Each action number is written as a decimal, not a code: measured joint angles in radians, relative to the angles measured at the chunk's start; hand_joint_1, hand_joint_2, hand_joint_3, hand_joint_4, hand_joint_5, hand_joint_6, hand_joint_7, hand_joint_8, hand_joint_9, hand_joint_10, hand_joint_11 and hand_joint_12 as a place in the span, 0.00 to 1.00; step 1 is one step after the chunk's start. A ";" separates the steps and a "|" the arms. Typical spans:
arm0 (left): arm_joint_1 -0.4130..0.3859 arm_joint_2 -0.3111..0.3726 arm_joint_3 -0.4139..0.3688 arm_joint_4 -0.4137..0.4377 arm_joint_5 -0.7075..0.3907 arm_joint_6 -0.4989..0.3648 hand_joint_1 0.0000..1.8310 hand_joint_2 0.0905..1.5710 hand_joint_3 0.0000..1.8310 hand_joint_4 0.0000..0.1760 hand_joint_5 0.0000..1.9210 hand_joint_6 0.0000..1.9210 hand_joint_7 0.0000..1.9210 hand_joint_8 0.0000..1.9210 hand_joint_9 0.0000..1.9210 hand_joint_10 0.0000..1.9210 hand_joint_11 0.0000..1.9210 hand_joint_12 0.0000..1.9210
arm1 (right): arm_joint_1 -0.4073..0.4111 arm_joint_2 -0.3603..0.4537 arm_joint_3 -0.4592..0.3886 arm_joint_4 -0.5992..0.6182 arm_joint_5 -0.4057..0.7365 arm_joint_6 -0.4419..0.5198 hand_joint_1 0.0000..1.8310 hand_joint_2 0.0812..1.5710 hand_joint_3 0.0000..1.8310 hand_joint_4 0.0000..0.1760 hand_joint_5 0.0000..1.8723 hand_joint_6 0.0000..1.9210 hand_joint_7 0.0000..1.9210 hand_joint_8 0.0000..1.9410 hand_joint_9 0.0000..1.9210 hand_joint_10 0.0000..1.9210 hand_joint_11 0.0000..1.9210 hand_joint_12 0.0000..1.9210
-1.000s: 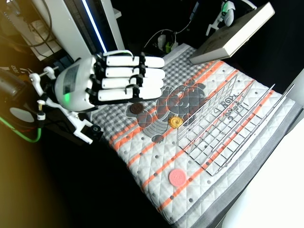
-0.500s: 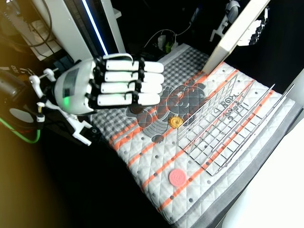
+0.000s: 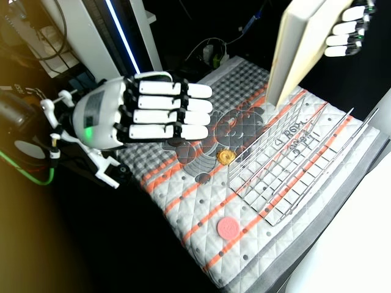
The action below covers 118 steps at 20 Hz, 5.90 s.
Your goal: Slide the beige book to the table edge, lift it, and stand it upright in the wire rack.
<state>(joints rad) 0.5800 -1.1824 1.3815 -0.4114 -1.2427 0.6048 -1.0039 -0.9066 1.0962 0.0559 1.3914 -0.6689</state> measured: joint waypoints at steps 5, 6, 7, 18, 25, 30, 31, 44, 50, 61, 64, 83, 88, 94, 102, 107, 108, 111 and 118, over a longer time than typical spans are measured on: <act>-0.093 -0.034 0.048 0.043 0.091 -0.002 0.76 0.65 0.00 0.00 0.53 0.44 0.57 0.38 0.56 0.52 0.49 0.50 | 0.000 -0.014 0.015 0.000 0.002 0.002 0.00 0.88 0.00 0.00 0.26 0.00 0.26 0.00 0.23 0.00 0.23 0.04; -0.118 -0.042 0.066 0.045 0.105 -0.003 0.76 0.65 0.00 0.00 0.54 0.45 0.57 0.36 0.57 0.51 0.51 0.50 | 0.000 -0.016 0.018 0.000 0.001 0.003 0.00 0.89 0.00 0.00 0.26 0.00 0.27 0.00 0.25 0.01 0.25 0.05; -0.134 -0.048 0.080 0.041 0.106 -0.003 0.76 0.65 0.00 0.00 0.54 0.46 0.58 0.34 0.57 0.49 0.52 0.49 | 0.000 -0.019 0.020 0.001 0.002 0.006 0.00 0.89 0.00 0.00 0.26 0.00 0.27 0.00 0.24 0.01 0.24 0.04; -0.164 -0.110 0.140 0.072 0.190 0.023 0.75 0.65 0.00 0.00 0.53 0.36 0.59 0.38 0.60 0.49 0.53 0.57 | 0.000 -0.037 0.045 -0.012 0.002 0.029 0.00 0.89 0.00 0.00 0.27 0.00 0.27 0.00 0.29 0.01 0.30 0.05; -0.184 -0.111 0.164 0.125 0.210 0.029 0.77 0.64 0.00 0.00 0.54 0.39 0.61 0.30 0.61 0.47 0.57 0.51 | 0.000 -0.050 0.058 -0.024 0.001 0.042 0.00 0.90 0.00 0.00 0.28 0.00 0.28 0.00 0.28 0.00 0.31 0.03; -0.199 -0.111 0.164 0.152 0.214 0.051 0.77 0.63 0.00 0.00 0.55 0.40 0.61 0.30 0.61 0.45 0.56 0.51 | 0.000 -0.051 0.063 -0.029 0.001 0.045 0.00 0.89 0.00 0.00 0.27 0.00 0.28 0.00 0.28 0.00 0.30 0.02; -0.200 -0.111 0.164 0.150 0.214 0.052 0.77 0.63 0.00 0.00 0.56 0.38 0.61 0.30 0.61 0.46 0.56 0.52 | 0.000 -0.051 0.063 -0.029 0.001 0.046 0.00 0.89 0.00 0.00 0.27 0.00 0.28 0.00 0.28 0.00 0.29 0.02; -0.241 -0.106 0.181 0.183 0.229 0.079 0.77 0.64 0.00 0.00 0.51 0.45 0.62 0.27 0.61 0.48 0.56 0.53 | 0.000 -0.054 0.064 -0.038 0.002 0.063 0.01 0.88 0.00 0.00 0.28 0.00 0.29 0.00 0.29 0.00 0.31 0.01; -0.227 -0.107 0.189 0.213 0.226 0.079 0.76 0.64 0.00 0.00 0.54 0.41 0.62 0.29 0.57 0.54 0.50 0.58 | 0.000 -0.058 0.072 -0.049 0.002 0.071 0.00 0.89 0.00 0.00 0.29 0.00 0.30 0.00 0.30 0.00 0.32 0.01; -0.121 -0.105 0.163 0.161 0.129 0.078 0.76 0.65 0.00 0.00 0.52 0.38 0.62 0.32 0.56 0.55 0.29 0.55 | 0.000 -0.064 0.076 -0.058 0.001 0.092 0.00 0.90 0.00 0.00 0.28 0.00 0.30 0.00 0.30 0.00 0.32 0.00; -0.089 -0.101 0.149 0.123 0.116 0.075 0.81 0.68 0.00 0.00 0.42 0.07 0.50 0.48 0.47 0.65 0.01 0.52 | 0.000 -0.064 0.076 -0.058 0.002 0.094 0.01 0.90 0.00 0.00 0.29 0.00 0.29 0.00 0.29 0.00 0.32 0.00; 0.107 -0.028 0.032 -0.026 0.021 0.075 0.46 0.63 0.00 1.00 0.00 0.00 0.01 0.00 0.00 0.00 0.00 0.03 | -0.007 -0.068 0.076 -0.058 -0.011 0.104 0.00 0.93 0.00 0.00 0.28 0.00 0.28 0.00 0.27 0.00 0.27 0.01; 0.167 0.012 -0.028 -0.005 -0.005 0.074 0.20 0.67 0.01 1.00 0.00 0.00 0.00 0.00 0.00 0.00 0.00 0.00 | -0.008 -0.066 0.076 -0.055 -0.014 0.104 0.00 0.91 0.00 0.00 0.27 0.00 0.27 0.00 0.26 0.00 0.26 0.01; 0.289 0.153 -0.187 0.061 -0.098 0.109 0.15 0.66 0.00 1.00 0.02 0.01 0.02 0.00 0.01 0.00 0.01 0.01 | -0.011 -0.026 0.029 -0.008 0.009 0.057 0.00 0.92 0.00 0.00 0.27 0.00 0.27 0.00 0.26 0.00 0.28 0.01; 0.443 0.306 -0.378 0.164 -0.270 0.192 0.17 0.77 0.01 1.00 0.04 0.01 0.00 0.00 0.00 0.00 0.00 0.00 | -0.194 0.030 -0.034 0.245 0.180 -0.002 0.04 0.89 0.00 0.00 0.26 0.00 0.23 0.00 0.19 0.00 0.18 0.00; 0.496 0.348 -0.421 0.168 -0.308 0.211 0.14 0.80 0.01 0.59 0.00 0.00 0.00 0.00 0.00 0.00 0.02 0.01 | -0.298 0.041 0.008 0.396 0.085 -0.005 0.00 0.89 0.00 0.00 0.25 0.00 0.25 0.00 0.20 0.00 0.17 0.00; 0.496 0.348 -0.421 0.170 -0.307 0.211 0.13 0.81 0.01 0.51 0.00 0.00 0.00 0.00 0.00 0.00 0.02 0.02 | -0.272 0.029 0.031 0.397 0.045 -0.005 0.00 0.89 0.00 0.00 0.26 0.00 0.24 0.00 0.19 0.00 0.17 0.00; 0.500 0.348 -0.425 0.171 -0.304 0.211 0.13 0.83 0.00 0.49 0.00 0.00 0.00 0.00 0.00 0.00 0.00 0.10 | -0.159 -0.042 0.109 0.375 -0.100 -0.006 0.02 0.86 0.00 0.00 0.26 0.00 0.23 0.00 0.19 0.00 0.19 0.01; 0.510 0.348 -0.432 0.164 -0.315 0.210 0.11 0.83 0.00 0.61 0.00 0.00 0.00 0.00 0.00 0.00 0.00 0.12 | 0.000 -0.147 0.212 0.268 -0.340 -0.006 0.00 0.89 0.00 0.00 0.25 0.00 0.23 0.00 0.19 0.00 0.18 0.00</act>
<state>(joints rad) 1.0897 -0.8349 0.9493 -0.2474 -1.5574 0.8150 -1.0042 -1.0538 1.3087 0.3241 1.0519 -0.6754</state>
